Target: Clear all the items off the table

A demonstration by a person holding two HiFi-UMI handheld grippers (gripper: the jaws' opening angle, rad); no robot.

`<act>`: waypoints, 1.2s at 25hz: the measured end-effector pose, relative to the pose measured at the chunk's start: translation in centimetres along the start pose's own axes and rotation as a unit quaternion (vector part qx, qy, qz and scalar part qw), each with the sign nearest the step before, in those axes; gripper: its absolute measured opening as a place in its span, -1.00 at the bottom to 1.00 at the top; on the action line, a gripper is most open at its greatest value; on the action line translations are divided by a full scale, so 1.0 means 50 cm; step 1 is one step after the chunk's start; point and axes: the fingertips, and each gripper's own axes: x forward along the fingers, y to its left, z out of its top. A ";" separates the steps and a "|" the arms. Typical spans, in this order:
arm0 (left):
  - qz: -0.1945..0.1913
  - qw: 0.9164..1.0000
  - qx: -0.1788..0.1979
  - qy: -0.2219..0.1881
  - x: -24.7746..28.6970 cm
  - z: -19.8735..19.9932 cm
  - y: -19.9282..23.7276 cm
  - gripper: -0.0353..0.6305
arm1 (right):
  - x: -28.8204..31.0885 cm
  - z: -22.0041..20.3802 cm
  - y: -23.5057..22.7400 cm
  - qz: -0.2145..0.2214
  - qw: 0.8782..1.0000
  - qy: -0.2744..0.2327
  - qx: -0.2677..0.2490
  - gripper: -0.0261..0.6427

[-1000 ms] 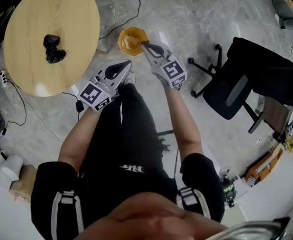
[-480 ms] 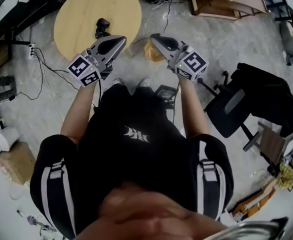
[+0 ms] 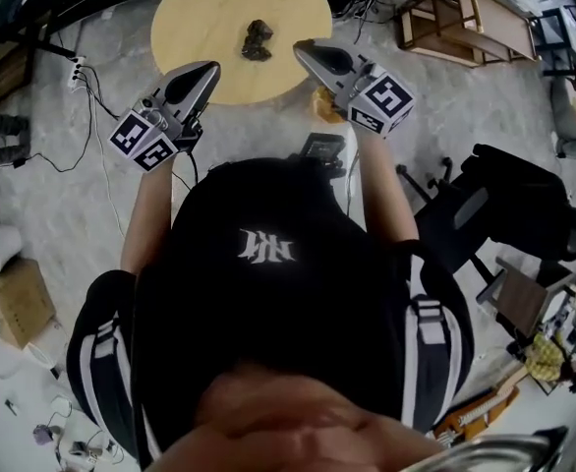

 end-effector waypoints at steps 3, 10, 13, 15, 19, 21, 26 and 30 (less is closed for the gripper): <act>0.005 1.000 -0.007 -0.004 -0.085 0.002 0.024 -0.86 | 0.054 0.010 0.041 0.004 1.000 -0.003 0.004 -0.91; -0.020 1.000 -0.011 -0.001 -0.182 -0.003 0.074 -0.86 | 0.122 -0.020 0.103 -0.025 0.999 0.022 0.022 -0.91; -0.030 0.999 -0.012 0.011 -0.190 -0.015 0.079 -0.86 | 0.128 -0.031 0.116 -0.038 0.998 0.027 0.029 -0.91; -0.027 0.999 -0.020 0.008 -0.191 -0.018 0.078 -0.86 | 0.122 -0.031 0.119 -0.043 0.998 0.029 0.025 -0.91; -0.023 0.998 -0.058 -0.013 -0.188 -0.017 0.065 -0.86 | 0.096 -0.021 0.104 -0.054 0.998 0.032 0.012 -0.91; -0.044 0.997 -0.055 -0.009 -0.186 -0.016 0.046 -0.86 | 0.087 -0.012 0.096 -0.062 0.997 0.035 -0.001 -0.91; -0.075 0.995 -0.060 -0.002 -0.184 -0.017 0.036 -0.86 | 0.076 -0.032 0.088 -0.072 0.996 0.051 -0.007 -0.90; -0.082 0.995 -0.048 0.018 -0.182 -0.036 0.029 -0.86 | 0.073 -0.050 0.083 -0.075 0.996 0.055 -0.004 -0.88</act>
